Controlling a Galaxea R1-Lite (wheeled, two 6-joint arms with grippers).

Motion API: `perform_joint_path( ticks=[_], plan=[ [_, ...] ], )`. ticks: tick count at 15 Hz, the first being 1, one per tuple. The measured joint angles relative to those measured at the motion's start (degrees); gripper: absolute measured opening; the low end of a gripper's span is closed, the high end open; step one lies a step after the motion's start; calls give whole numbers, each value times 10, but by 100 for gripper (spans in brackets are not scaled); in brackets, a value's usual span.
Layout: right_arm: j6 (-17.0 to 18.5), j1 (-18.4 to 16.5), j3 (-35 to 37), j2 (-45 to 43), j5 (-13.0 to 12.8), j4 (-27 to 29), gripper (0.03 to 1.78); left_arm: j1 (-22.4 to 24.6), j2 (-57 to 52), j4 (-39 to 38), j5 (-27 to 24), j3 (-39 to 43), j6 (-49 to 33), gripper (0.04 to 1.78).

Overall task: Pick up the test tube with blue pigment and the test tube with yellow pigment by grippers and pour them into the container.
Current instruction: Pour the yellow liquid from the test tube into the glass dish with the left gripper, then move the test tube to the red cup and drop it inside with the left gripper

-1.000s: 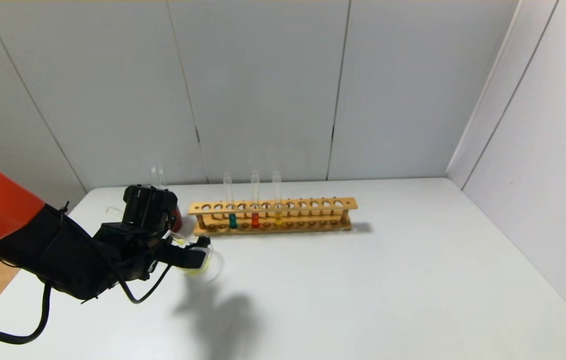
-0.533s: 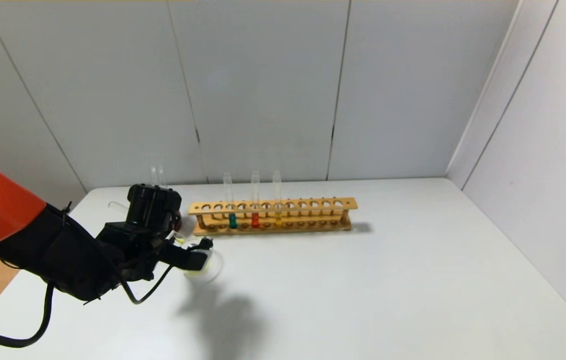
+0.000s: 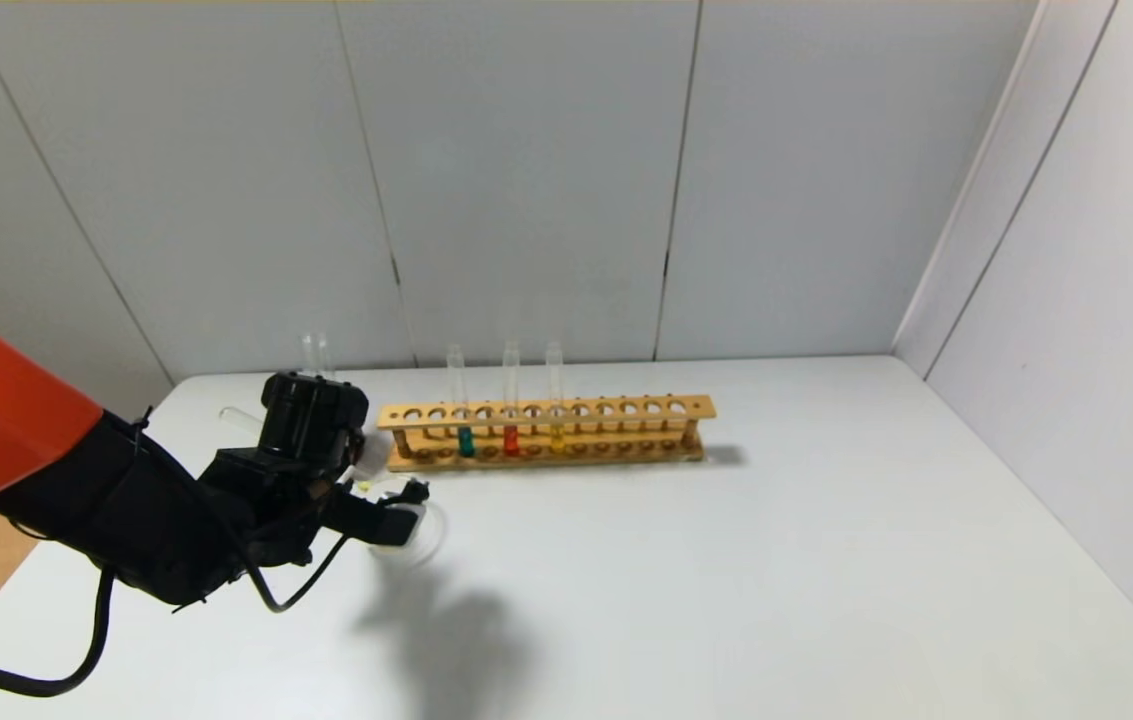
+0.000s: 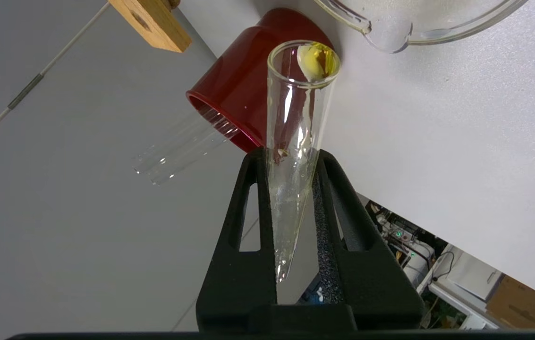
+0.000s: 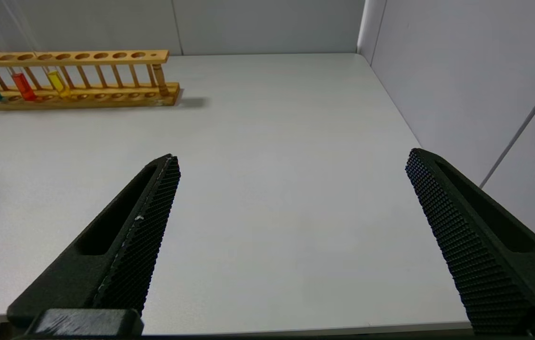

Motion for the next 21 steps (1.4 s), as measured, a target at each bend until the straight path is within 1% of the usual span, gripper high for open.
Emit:
perform_joint_path(
  ticks=[3,5,6,9,13,16,18,19,21],
  plan=[
    [0,0,0,0,0,0,175,-6,-29,-1,-12,9,-10,30],
    [0,0,0,0,0,0,175,-8,-68,-3,-33,19,-45,30],
    [0,0,0,0,0,0,175,-8,-93,-3,-45,24,-78,30],
    [0,0,0,0,0,0,175,-9,-157,-5,-60,33,-252,30],
    [0,0,0,0,0,0,175,-12,-189,-8,-60,29,-584,30],
    [0,0,0,0,0,0,175,-5,-202,-10,-67,18,-787,30],
    [0,0,0,0,0,0,175,2,-198,-9,-70,-1,-887,30],
    [0,0,0,0,0,0,175,12,-191,-10,-74,-14,-931,30],
    [0,0,0,0,0,0,175,45,-176,-10,-102,-42,-976,30]
  ],
)
